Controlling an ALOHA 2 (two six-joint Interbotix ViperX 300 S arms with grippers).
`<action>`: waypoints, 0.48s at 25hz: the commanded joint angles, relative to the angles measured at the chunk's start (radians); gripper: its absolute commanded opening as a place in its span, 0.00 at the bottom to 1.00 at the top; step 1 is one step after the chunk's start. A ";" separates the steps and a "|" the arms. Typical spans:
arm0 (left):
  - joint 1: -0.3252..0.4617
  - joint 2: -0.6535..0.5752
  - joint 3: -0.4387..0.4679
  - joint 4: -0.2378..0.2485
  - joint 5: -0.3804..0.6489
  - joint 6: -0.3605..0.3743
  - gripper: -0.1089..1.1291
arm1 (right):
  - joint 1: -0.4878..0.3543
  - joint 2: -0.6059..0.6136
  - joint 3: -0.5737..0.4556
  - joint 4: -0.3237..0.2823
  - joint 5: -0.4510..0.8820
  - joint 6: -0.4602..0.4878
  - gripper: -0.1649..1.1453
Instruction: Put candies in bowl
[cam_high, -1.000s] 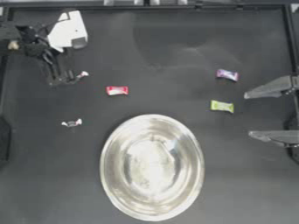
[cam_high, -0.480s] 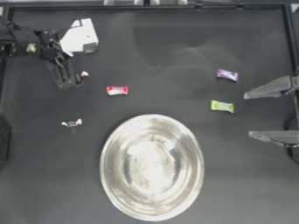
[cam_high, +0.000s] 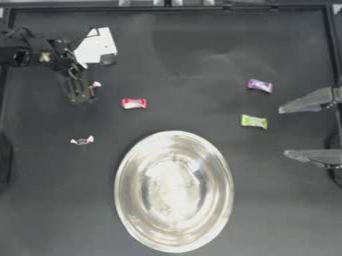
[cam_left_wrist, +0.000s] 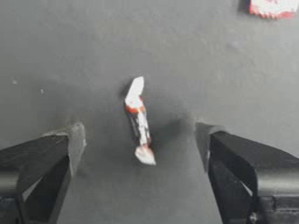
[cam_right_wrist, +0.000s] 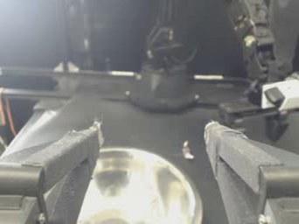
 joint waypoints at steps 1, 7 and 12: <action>0.003 -0.006 -0.018 0.002 -0.006 0.003 0.91 | 0.000 0.003 -0.011 0.002 -0.009 0.002 0.88; 0.003 0.012 -0.023 0.002 -0.009 0.003 0.91 | 0.000 0.003 -0.009 0.002 -0.008 0.002 0.88; 0.003 0.017 -0.021 0.000 -0.011 0.003 0.88 | 0.000 0.002 -0.008 0.002 -0.008 0.002 0.88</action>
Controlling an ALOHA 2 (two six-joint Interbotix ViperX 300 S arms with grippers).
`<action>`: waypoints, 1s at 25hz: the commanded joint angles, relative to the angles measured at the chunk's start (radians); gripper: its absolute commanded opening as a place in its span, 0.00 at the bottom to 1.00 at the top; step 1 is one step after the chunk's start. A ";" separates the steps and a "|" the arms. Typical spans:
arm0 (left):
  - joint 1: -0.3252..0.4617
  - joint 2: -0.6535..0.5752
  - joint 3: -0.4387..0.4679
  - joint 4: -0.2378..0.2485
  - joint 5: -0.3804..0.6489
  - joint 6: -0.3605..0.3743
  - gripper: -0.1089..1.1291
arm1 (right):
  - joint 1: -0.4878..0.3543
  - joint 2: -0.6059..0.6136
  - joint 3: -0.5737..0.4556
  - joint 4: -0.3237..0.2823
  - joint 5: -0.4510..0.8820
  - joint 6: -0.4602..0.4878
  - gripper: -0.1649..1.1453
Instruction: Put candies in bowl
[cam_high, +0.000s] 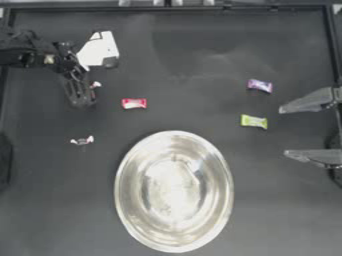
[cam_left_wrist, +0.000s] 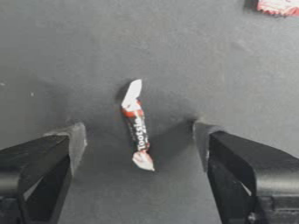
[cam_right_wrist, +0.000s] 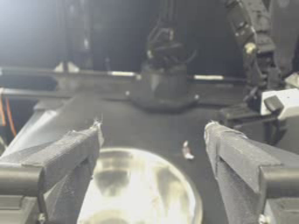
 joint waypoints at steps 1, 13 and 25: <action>0.003 -0.017 -0.020 0.000 -0.008 0.002 0.87 | 0.002 0.003 -0.009 0.003 -0.006 0.002 0.88; 0.003 0.009 -0.017 -0.018 -0.011 0.026 0.51 | 0.000 0.003 -0.006 0.003 -0.008 0.002 0.88; 0.003 -0.023 -0.023 -0.037 -0.011 0.060 0.21 | 0.000 0.003 -0.006 0.003 -0.008 0.002 0.88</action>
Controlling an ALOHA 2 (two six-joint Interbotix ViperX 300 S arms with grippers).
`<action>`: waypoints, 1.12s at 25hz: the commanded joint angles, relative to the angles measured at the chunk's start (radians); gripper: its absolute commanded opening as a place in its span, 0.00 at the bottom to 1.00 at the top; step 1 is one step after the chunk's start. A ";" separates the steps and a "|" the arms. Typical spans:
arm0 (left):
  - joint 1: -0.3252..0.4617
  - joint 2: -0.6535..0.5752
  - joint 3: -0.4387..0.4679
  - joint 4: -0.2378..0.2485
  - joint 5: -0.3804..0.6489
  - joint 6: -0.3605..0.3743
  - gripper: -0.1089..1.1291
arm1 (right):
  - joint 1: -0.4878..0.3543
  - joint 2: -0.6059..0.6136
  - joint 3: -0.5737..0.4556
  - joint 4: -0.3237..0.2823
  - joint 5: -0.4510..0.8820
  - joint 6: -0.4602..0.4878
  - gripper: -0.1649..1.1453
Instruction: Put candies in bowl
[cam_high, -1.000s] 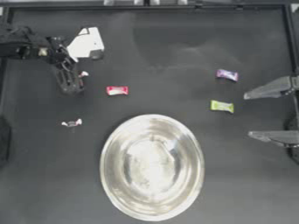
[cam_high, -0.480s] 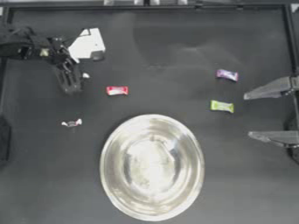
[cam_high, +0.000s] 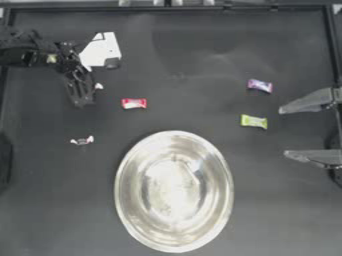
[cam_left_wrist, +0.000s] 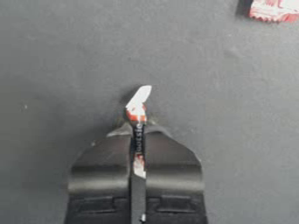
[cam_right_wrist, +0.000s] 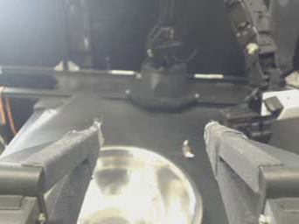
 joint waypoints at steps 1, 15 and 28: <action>0.003 -0.052 -0.017 -0.003 -0.003 0.006 0.21 | 0.000 0.003 -0.009 0.003 -0.006 0.000 0.88; -0.202 -0.397 -0.106 -0.083 0.023 0.005 0.13 | -0.023 0.003 -0.011 0.003 -0.003 0.002 0.88; -0.528 -0.348 -0.224 -0.133 -0.049 -0.002 0.13 | -0.025 0.003 -0.009 0.025 -0.002 0.002 0.88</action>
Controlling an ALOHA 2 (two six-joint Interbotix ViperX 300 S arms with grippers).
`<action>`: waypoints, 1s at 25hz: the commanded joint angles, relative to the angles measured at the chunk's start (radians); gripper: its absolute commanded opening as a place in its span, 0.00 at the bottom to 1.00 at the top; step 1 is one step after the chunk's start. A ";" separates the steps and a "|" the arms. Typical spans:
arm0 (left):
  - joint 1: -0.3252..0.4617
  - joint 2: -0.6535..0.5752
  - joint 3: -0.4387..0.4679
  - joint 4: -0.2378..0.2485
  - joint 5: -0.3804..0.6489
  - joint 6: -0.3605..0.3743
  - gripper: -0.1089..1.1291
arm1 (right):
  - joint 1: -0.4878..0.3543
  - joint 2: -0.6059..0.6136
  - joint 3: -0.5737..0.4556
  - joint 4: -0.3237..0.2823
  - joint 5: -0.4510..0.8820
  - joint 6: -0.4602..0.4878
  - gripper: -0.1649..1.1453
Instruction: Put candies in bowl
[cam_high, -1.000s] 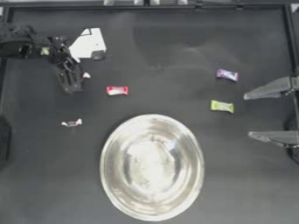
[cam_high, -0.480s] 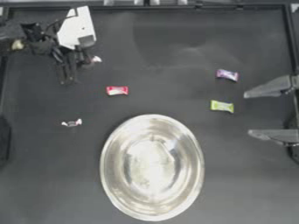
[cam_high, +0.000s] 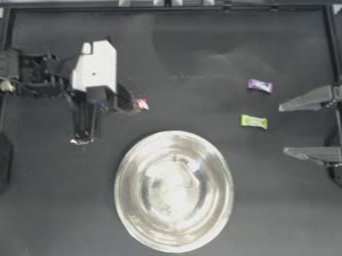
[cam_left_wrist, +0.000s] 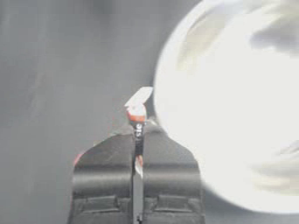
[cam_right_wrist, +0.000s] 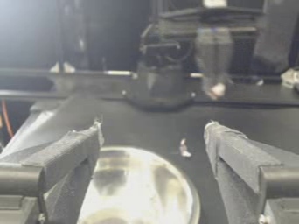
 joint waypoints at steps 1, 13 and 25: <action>-0.078 0.037 -0.055 -0.005 -0.035 -0.002 0.13 | -0.002 0.003 -0.011 0.006 -0.003 0.002 0.88; -0.199 0.299 -0.147 -0.038 -0.089 0.006 0.14 | -0.002 0.003 -0.009 0.012 -0.003 0.002 0.88; -0.210 0.364 -0.166 -0.048 -0.091 0.006 0.70 | -0.002 0.003 -0.009 0.012 -0.002 0.002 0.88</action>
